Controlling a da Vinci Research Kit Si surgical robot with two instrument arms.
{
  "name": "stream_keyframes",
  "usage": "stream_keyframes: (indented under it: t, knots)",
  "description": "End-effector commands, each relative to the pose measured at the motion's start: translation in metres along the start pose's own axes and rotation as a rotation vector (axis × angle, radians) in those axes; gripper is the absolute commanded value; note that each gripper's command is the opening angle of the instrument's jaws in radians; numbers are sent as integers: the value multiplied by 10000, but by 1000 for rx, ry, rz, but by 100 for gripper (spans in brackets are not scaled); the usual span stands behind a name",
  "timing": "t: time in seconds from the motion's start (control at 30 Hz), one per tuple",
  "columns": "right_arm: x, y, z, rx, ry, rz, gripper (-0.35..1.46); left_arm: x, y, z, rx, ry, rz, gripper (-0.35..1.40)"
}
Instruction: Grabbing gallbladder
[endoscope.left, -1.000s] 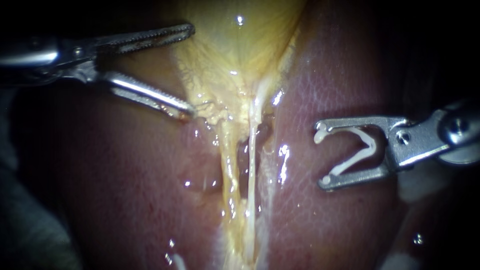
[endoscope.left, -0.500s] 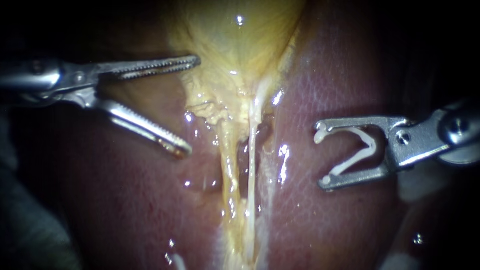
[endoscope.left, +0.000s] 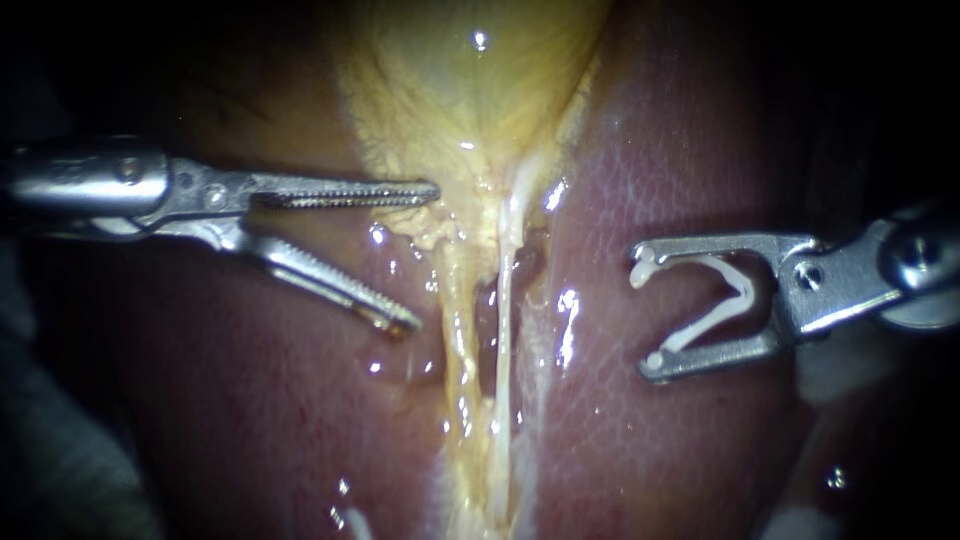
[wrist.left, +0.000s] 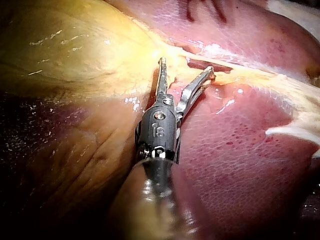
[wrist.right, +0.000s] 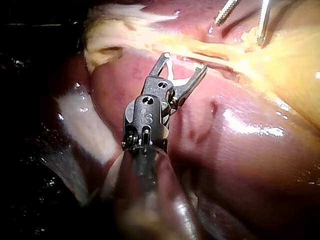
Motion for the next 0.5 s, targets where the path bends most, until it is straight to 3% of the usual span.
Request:
stream_keyframes:
  t: [0.03,0.17,0.37,0.5]
  knots:
    - [0,0,0,0,0,0,49,-2,-2,1,0,-2,1,58]
    - [0,0,0,0,0,0,49,-6,-8,5,-2,-8,9,51]
    - [0,0,0,0,0,0,49,-8,-12,6,-5,-16,-20,22]
    - [0,0,0,0,0,0,49,-8,-13,6,-6,-19,-43,14]
